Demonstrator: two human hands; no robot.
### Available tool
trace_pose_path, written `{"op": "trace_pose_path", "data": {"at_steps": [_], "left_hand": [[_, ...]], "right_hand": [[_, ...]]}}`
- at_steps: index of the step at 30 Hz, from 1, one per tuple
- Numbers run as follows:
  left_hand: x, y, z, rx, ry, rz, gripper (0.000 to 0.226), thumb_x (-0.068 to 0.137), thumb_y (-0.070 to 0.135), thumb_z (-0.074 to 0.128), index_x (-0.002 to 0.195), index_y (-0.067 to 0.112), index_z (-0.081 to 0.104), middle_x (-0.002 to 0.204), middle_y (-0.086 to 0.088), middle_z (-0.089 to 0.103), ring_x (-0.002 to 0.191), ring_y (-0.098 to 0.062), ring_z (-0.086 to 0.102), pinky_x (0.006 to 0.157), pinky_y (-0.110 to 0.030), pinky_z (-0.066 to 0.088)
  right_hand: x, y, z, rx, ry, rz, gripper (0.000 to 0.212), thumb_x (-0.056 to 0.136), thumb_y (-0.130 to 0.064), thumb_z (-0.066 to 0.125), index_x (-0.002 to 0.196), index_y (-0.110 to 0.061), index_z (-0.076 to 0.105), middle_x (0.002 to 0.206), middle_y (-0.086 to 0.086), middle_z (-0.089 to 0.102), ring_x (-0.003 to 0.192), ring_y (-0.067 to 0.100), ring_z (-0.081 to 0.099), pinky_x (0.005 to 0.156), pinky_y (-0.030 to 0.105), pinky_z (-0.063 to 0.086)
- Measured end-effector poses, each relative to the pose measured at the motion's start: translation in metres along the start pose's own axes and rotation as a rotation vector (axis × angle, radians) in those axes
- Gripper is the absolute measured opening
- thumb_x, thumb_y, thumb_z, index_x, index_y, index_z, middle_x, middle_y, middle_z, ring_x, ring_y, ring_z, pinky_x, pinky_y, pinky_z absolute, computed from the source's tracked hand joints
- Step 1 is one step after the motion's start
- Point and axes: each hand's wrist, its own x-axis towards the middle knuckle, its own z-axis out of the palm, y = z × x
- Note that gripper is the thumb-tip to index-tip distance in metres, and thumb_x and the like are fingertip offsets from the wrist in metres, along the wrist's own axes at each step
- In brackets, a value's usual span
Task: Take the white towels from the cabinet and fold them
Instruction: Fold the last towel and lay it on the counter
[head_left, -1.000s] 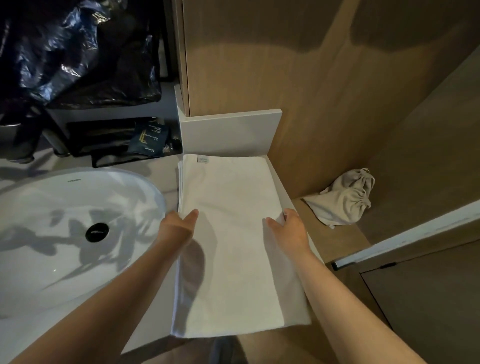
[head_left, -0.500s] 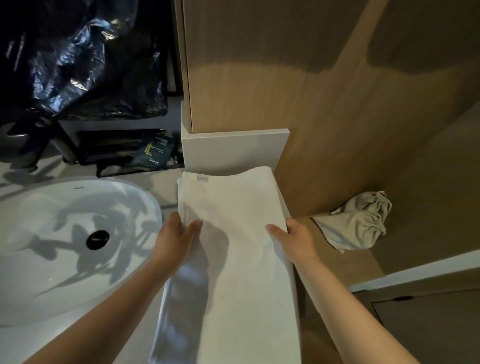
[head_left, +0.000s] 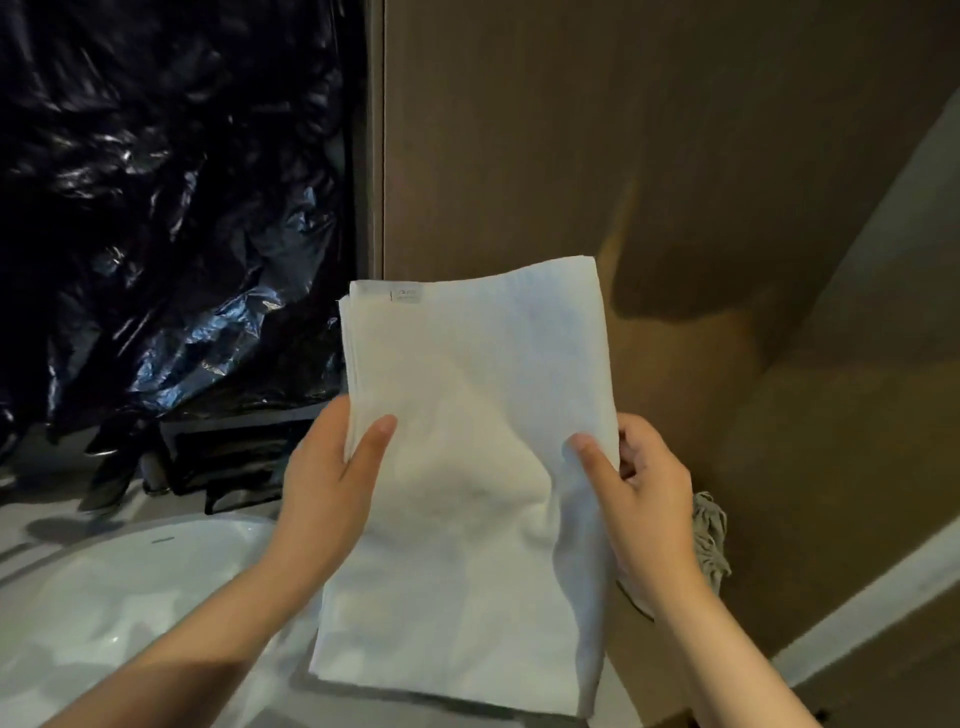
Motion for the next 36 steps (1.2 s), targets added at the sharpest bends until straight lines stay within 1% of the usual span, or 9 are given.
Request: {"op": "trace_pose_path", "data": {"at_steps": [3,7,12,17,19,21,24,30,36], "left_hand": [[0.024,0.035,-0.029,-0.076,0.003,0.122,0.014,0.098,0.025,0.052,0.098,0.038,0.055,0.09,0.023,0.064,0.085,0.014,0.056,0.064,-0.002,0.039],[0.059,0.076,-0.071,-0.143,0.017,0.265,0.017,0.097,0.027,0.051,0.094,0.043,0.054,0.092,0.034,0.061,0.085,0.01,0.058,0.062,-0.005,0.04],[0.102,0.117,-0.124,-0.226,0.074,0.393,0.013,0.096,0.027,0.054,0.084,0.029,0.058,0.081,0.007,0.06,0.067,-0.007,0.054,0.053,-0.011,0.038],[0.133,0.149,-0.173,-0.366,0.07,0.46,0.017,0.095,0.034,0.054,0.081,0.026,0.059,0.07,0.012,0.061,0.058,-0.002,0.054,0.048,-0.015,0.04],[0.144,0.157,-0.191,-0.391,0.081,0.495,0.017,0.095,0.034,0.053,0.081,0.025,0.059,0.073,0.014,0.063,0.061,-0.002,0.056,0.051,-0.023,0.042],[0.154,0.165,-0.206,-0.42,0.085,0.505,0.017,0.095,0.032,0.053,0.081,0.025,0.059,0.072,0.012,0.063,0.061,0.0,0.056,0.054,-0.028,0.041],[0.175,0.181,-0.221,-0.436,0.088,0.521,0.017,0.096,0.031,0.053,0.084,0.021,0.06,0.074,0.004,0.062,0.063,0.001,0.057,0.056,-0.027,0.04],[0.235,0.215,-0.225,-0.432,0.08,0.556,0.025,0.097,0.032,0.052,0.09,0.009,0.061,0.085,-0.01,0.065,0.071,-0.019,0.057,0.058,-0.028,0.042],[0.281,0.283,-0.223,-0.462,0.177,0.702,0.014,0.099,0.028,0.051,0.095,0.016,0.057,0.081,0.01,0.06,0.072,-0.003,0.054,0.055,-0.013,0.035]], "right_hand": [[0.007,-0.051,-0.012,-0.043,0.091,-0.132,0.032,0.085,-0.049,0.058,0.107,-0.026,0.063,0.092,-0.018,0.068,0.086,0.0,0.065,0.066,0.013,0.051],[0.017,-0.116,-0.018,-0.097,0.227,-0.288,0.029,0.09,-0.045,0.057,0.11,-0.025,0.063,0.088,-0.021,0.065,0.079,0.006,0.064,0.061,0.018,0.052],[0.027,-0.192,-0.016,-0.183,0.368,-0.45,0.027,0.091,-0.041,0.06,0.116,-0.033,0.055,0.095,-0.026,0.063,0.084,0.003,0.066,0.06,0.03,0.059],[0.03,-0.268,-0.011,-0.271,0.457,-0.586,0.049,0.089,-0.045,0.059,0.132,-0.045,0.036,0.107,-0.03,0.063,0.089,0.001,0.069,0.07,0.026,0.061],[0.031,-0.298,-0.009,-0.353,0.477,-0.659,0.05,0.089,-0.045,0.055,0.134,-0.041,0.035,0.092,-0.018,0.069,0.073,0.006,0.068,0.062,0.025,0.059],[0.033,-0.327,-0.007,-0.45,0.502,-0.731,0.048,0.089,-0.041,0.056,0.134,-0.035,0.04,0.068,-0.023,0.054,0.06,0.0,0.059,0.058,0.009,0.047],[0.044,-0.364,-0.007,-0.562,0.527,-0.778,0.045,0.092,-0.029,0.062,0.135,-0.026,0.048,0.058,-0.025,0.036,0.06,-0.003,0.054,0.055,0.005,0.039],[0.081,-0.423,-0.022,-0.707,0.498,-0.834,0.044,0.1,-0.02,0.054,0.142,-0.03,0.049,0.118,-0.019,0.062,0.103,-0.002,0.058,0.085,0.003,0.039],[0.13,-0.469,-0.056,-0.789,0.584,-0.858,0.03,0.1,-0.015,0.05,0.124,-0.02,0.068,0.114,0.001,0.06,0.094,0.018,0.062,0.078,0.021,0.042]]}}
